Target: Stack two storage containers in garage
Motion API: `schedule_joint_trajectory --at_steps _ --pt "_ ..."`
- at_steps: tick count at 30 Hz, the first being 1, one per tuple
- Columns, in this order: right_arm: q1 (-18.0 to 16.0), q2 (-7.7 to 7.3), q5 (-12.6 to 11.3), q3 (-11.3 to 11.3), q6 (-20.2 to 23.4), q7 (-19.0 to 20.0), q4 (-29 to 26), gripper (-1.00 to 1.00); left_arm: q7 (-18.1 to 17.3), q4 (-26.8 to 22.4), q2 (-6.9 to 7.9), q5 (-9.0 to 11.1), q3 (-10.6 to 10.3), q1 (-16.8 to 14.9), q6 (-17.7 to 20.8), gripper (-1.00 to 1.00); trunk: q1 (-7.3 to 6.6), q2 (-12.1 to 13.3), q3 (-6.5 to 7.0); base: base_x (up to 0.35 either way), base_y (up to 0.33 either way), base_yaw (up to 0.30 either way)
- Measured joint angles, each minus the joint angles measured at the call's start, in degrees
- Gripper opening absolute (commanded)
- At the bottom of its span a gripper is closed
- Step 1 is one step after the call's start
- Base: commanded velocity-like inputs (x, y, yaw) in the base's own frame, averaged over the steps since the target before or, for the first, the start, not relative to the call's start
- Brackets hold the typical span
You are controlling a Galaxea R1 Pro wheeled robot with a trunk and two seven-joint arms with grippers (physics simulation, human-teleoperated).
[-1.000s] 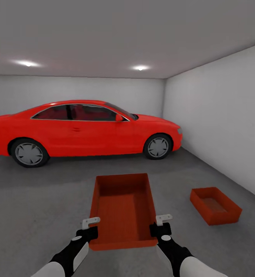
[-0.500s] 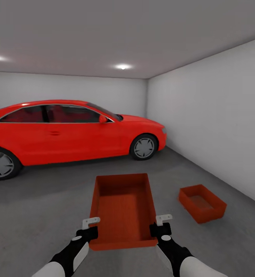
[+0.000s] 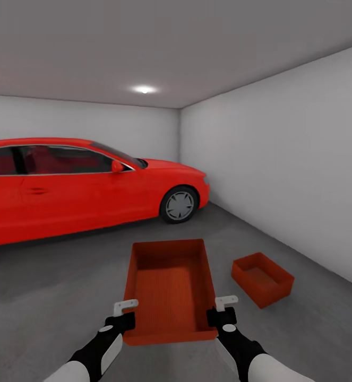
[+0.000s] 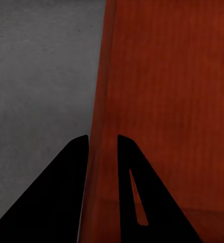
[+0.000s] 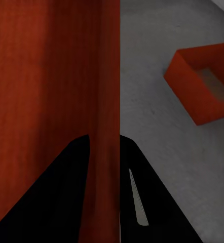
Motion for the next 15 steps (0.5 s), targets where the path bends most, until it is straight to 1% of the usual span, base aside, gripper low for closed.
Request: schedule_joint_trajectory --at_steps 15 --pt "0.0 0.0 -0.01 0.0 0.01 0.0 0.02 -1.0 0.01 0.0 0.0 0.0 -0.01 0.0 0.03 -1.0 0.0 0.0 0.0 0.322 0.156 -0.285"
